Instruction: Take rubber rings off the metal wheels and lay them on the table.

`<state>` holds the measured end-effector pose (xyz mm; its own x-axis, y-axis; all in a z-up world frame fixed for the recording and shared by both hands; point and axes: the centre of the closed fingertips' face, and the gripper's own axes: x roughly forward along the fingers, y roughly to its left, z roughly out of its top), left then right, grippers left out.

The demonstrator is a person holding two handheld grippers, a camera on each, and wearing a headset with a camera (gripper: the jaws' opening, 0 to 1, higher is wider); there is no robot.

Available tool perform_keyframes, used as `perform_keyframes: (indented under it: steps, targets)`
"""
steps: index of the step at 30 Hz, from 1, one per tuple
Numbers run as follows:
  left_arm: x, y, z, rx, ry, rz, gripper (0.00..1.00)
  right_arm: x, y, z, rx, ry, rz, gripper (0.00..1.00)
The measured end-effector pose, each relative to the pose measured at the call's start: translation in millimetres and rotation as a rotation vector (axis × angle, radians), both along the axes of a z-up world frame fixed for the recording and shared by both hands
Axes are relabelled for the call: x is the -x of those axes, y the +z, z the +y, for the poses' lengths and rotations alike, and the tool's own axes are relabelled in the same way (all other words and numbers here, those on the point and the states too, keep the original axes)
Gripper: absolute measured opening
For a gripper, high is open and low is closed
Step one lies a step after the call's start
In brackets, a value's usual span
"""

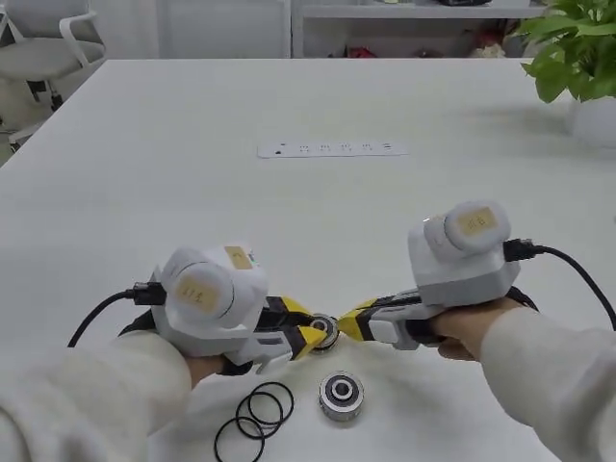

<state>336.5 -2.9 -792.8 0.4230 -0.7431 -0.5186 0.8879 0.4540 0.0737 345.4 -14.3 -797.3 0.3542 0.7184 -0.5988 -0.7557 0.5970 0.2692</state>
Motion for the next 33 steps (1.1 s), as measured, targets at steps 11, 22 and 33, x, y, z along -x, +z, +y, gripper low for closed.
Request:
perform_keyframes:
  steps: [11,22,33]
  targets:
    - [0.3,0.1,-0.1,0.004,0.002,-0.003,0.14,2.4,2.8,3.1,-0.013,-0.009,0.02,0.0]
    - [0.1,-0.2,-0.5,0.006,0.002,-0.004,0.14,4.2,5.7,5.9,-0.021,0.003,0.02,0.0]
    - [-0.1,-0.2,-0.3,0.017,0.01,-0.005,0.14,2.4,22.7,16.3,-0.103,-0.001,0.007,0.0]
